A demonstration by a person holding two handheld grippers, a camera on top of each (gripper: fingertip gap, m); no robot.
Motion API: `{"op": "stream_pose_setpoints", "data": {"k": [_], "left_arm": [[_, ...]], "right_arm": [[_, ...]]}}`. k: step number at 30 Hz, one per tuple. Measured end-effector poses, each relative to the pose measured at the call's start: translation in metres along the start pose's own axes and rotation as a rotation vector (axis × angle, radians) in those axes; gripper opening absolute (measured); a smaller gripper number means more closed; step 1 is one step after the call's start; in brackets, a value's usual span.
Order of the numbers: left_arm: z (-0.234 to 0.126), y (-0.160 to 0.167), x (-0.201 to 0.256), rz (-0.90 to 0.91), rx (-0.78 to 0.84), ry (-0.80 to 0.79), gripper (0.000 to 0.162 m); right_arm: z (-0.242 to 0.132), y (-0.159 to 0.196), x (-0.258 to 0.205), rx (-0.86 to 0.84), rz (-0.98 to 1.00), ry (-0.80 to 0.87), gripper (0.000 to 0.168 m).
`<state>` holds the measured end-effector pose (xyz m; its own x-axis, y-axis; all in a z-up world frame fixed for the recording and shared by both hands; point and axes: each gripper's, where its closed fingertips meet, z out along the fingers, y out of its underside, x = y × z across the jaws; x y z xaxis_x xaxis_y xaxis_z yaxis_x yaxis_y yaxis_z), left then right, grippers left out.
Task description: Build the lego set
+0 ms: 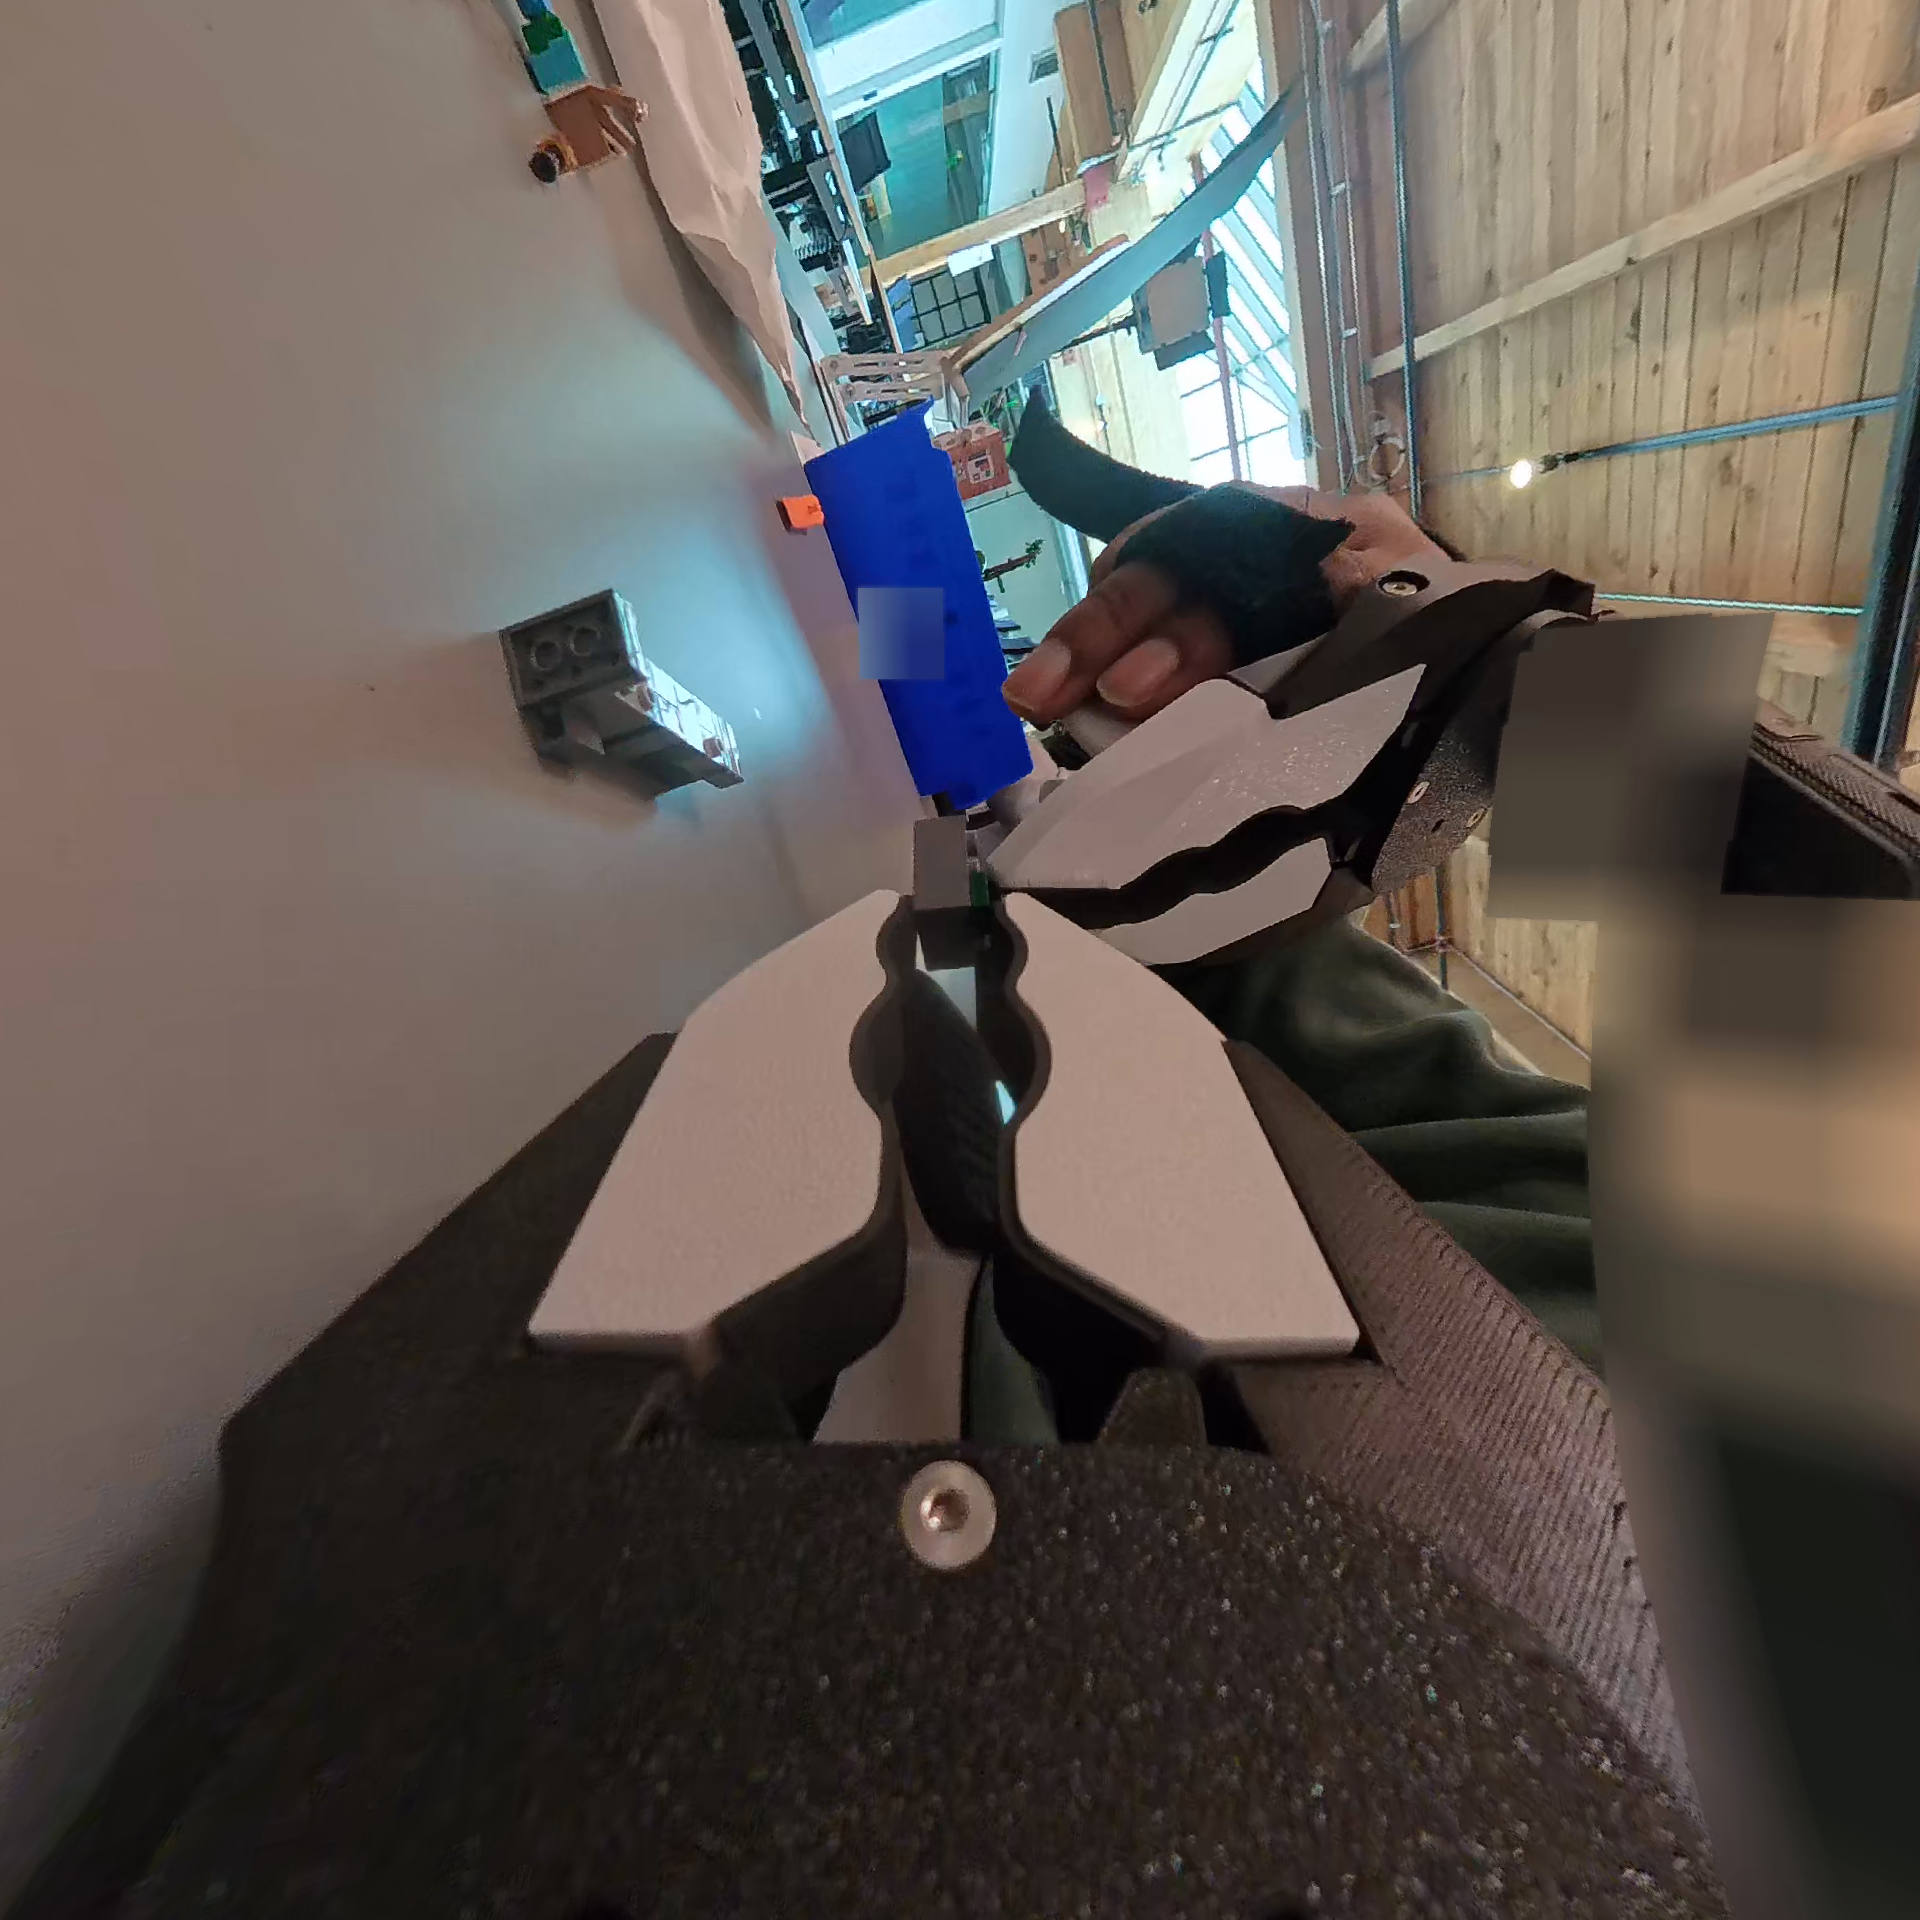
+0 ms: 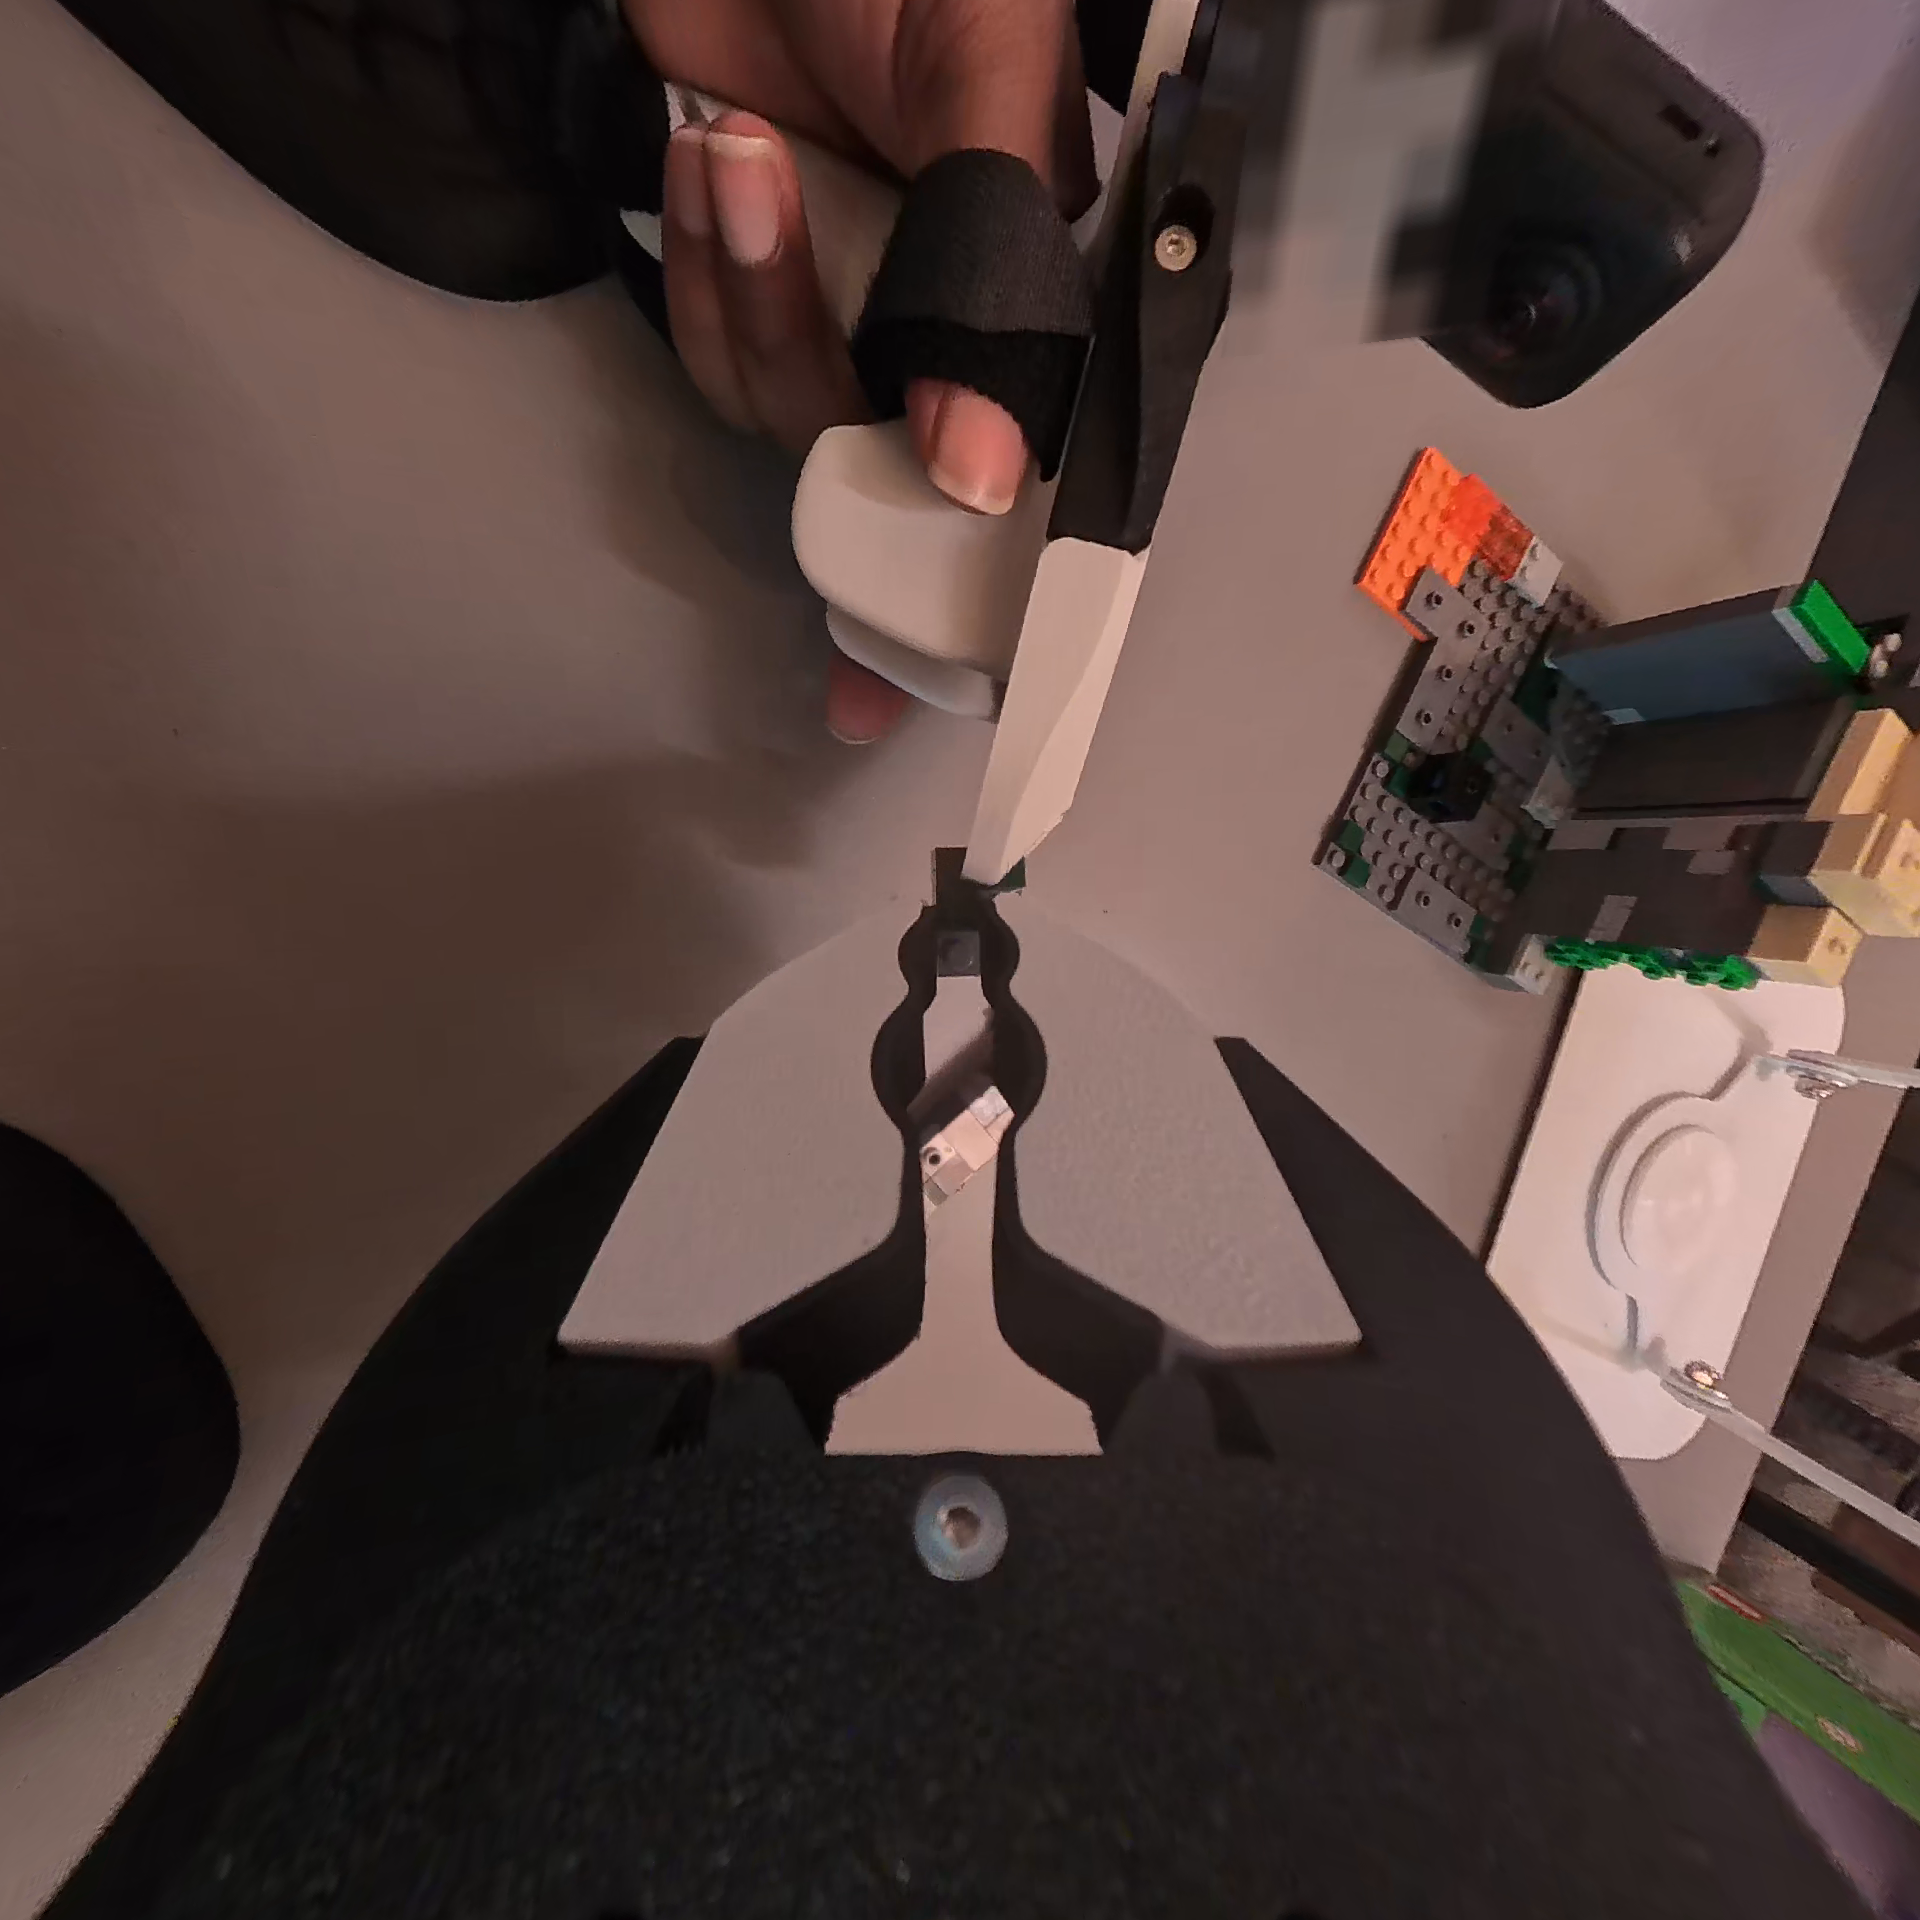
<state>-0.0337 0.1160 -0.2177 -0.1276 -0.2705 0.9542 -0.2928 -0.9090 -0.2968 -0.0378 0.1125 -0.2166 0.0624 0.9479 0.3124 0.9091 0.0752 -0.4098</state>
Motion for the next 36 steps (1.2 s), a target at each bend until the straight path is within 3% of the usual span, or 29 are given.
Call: {"op": "stream_pose_setpoints", "data": {"k": [29, 32, 36], "left_arm": [[-0.001, -0.003, -0.004, -0.061, 0.02, 0.021, 0.013], [-0.001, -0.003, -0.003, -0.054, 0.024, 0.023, 0.013], [-0.001, -0.004, -0.001, -0.036, 0.026, 0.029, 0.013]], "right_arm": [[-0.002, 0.002, 0.007, 0.11, 0.135, -0.016, 0.01], [-0.008, 0.002, 0.011, 0.193, 0.31, -0.043, 0.011], [-0.011, 0.01, 0.007, 0.397, 0.744, -0.217, 0.025]]}}
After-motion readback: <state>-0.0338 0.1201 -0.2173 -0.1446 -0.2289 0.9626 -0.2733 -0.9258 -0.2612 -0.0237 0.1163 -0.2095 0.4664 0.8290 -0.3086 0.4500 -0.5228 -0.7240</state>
